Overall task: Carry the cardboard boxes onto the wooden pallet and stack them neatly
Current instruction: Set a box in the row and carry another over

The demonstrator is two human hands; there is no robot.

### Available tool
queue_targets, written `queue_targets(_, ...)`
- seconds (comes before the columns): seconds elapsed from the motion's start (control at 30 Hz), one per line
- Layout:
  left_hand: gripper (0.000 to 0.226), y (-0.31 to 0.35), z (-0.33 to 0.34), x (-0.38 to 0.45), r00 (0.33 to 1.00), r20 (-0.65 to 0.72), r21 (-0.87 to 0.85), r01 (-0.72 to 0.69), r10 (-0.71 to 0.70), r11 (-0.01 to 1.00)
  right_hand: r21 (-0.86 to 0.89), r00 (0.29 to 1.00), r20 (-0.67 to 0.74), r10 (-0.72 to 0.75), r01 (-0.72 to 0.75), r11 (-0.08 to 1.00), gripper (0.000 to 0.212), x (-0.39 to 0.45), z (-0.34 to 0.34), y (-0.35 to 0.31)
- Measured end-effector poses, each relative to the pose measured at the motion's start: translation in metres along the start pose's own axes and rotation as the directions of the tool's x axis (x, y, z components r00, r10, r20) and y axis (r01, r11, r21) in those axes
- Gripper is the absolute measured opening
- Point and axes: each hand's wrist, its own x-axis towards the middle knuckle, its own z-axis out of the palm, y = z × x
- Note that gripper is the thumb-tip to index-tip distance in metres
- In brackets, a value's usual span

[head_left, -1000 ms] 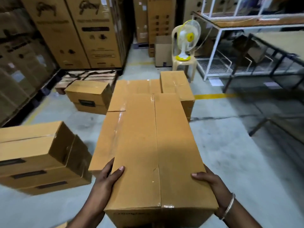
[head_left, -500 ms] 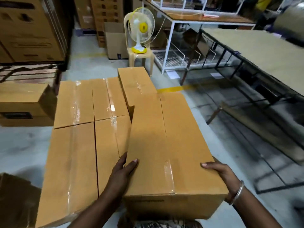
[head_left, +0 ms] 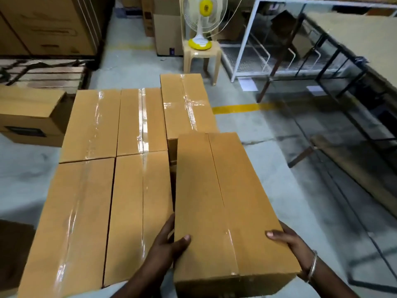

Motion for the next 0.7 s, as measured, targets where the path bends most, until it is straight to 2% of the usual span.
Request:
queue_targets(0.17, 0.064, -0.031, 0.021, 0.050, 0.983, -0.175, 0.057, 0.062, -0.051, 0.996, -0.081, 0.999, 0.026, 0.028, -0.026, 0.996, 0.095, 0.072, -0.036, 0.010)
queue_targets(0.27, 0.066, -0.059, 0.020, 0.080, 0.968, -0.237, 0.074, 0.102, -0.082, 0.992, -0.101, 0.998, 0.034, 0.048, -0.044, 0.994, 0.101, 0.113, -0.050, 0.030)
queue_targets(0.43, 0.070, -0.106, 0.007, 0.129, 0.946, -0.321, 0.138, 0.100, -0.051, 0.985, -0.179, 0.993, 0.063, 0.096, -0.084, 0.980, 0.095, 0.185, -0.067, 0.072)
queue_targets(0.6, 0.080, -0.155, -0.006, 0.167, 0.909, -0.417, 0.255, 0.113, 0.004, 0.960, -0.230, 0.977, 0.091, 0.192, -0.167, 0.959, 0.099, 0.243, -0.079, 0.118)
queue_targets(0.7, 0.084, -0.176, -0.010, 0.184, 0.898, -0.439, 0.317, 0.143, 0.011, 0.938, -0.242, 0.973, 0.073, 0.221, -0.197, 0.950, 0.110, 0.264, -0.086, 0.145)
